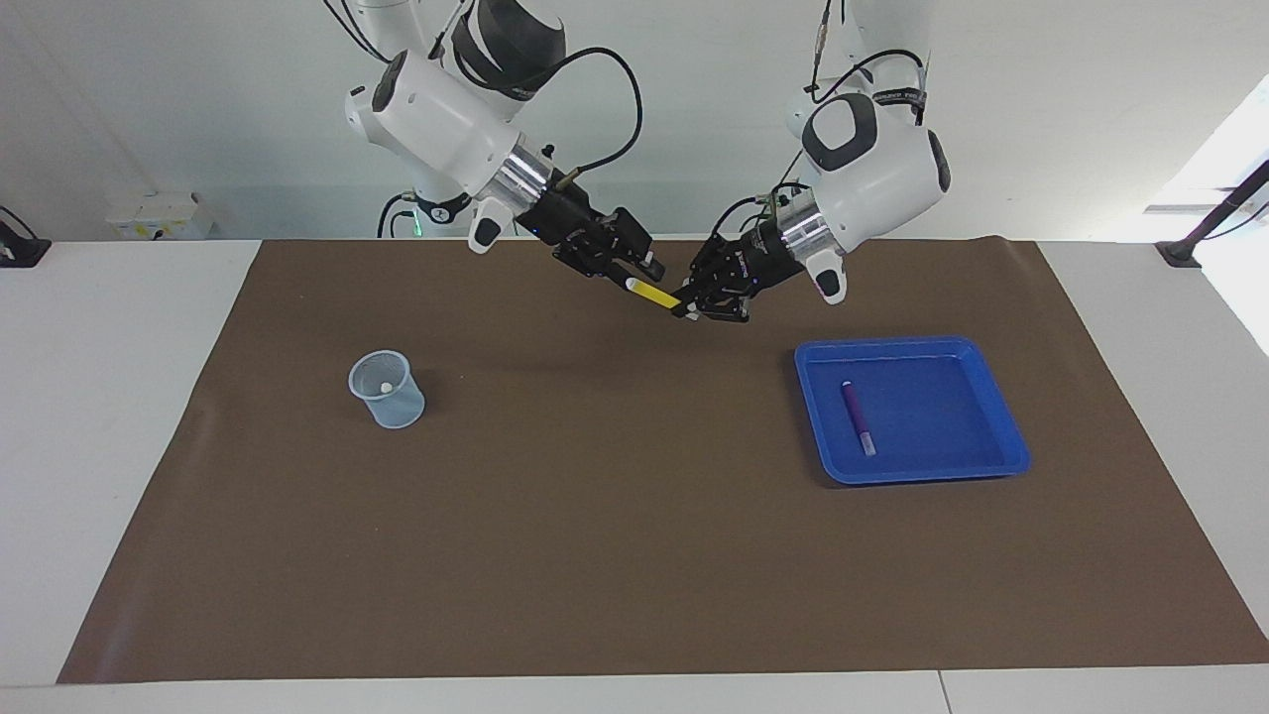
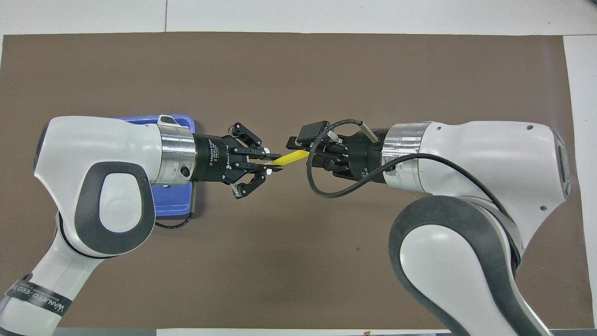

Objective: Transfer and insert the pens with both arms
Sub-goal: 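Grasp the yellow pen with the right gripper, open the left gripper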

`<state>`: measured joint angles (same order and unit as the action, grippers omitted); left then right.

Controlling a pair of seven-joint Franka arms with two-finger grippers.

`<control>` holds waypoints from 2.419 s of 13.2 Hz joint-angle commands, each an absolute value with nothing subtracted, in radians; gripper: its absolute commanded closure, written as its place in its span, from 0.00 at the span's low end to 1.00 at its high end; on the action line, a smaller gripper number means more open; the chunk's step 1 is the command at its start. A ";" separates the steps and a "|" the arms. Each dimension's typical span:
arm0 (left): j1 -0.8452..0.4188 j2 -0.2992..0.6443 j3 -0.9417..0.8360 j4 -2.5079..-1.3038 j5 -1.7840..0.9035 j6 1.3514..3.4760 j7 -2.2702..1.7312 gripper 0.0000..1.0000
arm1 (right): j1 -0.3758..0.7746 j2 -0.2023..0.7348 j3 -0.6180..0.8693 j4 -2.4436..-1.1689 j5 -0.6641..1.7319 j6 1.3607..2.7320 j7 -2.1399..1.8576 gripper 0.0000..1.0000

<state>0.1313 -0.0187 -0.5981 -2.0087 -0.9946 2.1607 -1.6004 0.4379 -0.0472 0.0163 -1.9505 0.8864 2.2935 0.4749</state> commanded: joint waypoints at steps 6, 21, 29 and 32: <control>0.132 -0.058 -0.589 -2.042 -1.034 2.181 -1.612 1.00 | 0.428 -0.069 0.017 -1.977 0.897 2.309 0.451 0.61; 0.135 -0.058 -0.589 -2.040 -1.035 2.186 -1.611 1.00 | 0.426 -0.061 0.017 -1.977 0.897 2.309 0.451 1.00; 0.132 -0.066 -0.588 -2.033 -1.034 2.192 -1.601 0.00 | 0.425 -0.061 0.015 -1.974 0.896 2.304 0.446 1.00; 0.132 -0.066 -0.588 -2.033 -1.034 2.192 -1.601 0.00 | 0.361 -0.060 0.014 -1.961 0.830 2.216 0.361 1.00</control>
